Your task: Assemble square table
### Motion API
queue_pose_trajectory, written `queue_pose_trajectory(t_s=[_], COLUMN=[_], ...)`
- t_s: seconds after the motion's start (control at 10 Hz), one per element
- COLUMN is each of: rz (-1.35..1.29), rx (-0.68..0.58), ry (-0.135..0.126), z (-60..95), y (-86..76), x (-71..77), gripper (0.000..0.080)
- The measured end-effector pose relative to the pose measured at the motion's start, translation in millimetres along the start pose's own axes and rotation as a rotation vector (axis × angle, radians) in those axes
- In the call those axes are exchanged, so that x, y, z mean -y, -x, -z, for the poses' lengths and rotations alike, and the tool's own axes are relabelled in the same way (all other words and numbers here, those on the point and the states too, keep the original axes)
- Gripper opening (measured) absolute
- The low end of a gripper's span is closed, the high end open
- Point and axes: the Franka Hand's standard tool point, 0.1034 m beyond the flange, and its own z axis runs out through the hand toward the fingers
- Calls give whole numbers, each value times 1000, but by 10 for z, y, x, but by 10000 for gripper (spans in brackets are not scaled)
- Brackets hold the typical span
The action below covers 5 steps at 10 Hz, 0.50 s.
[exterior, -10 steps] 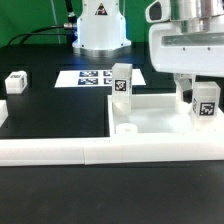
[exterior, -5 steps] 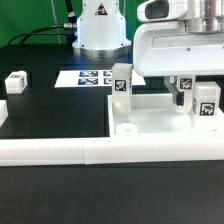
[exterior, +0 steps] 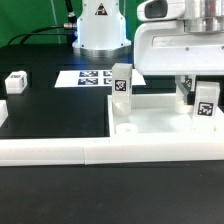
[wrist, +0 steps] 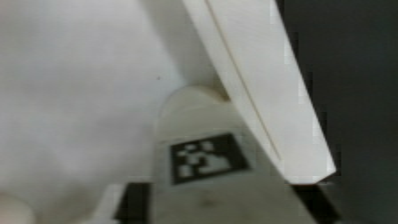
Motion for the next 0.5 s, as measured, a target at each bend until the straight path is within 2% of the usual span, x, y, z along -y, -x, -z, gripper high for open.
queue_pose_trajectory(t_s=[0.2, 0.5], rz=[-128, -587], rx=[-1, 25], ry=[0, 18], z=[1, 7], y=[-6, -25], x=[-6, -12], gripper=[289, 289])
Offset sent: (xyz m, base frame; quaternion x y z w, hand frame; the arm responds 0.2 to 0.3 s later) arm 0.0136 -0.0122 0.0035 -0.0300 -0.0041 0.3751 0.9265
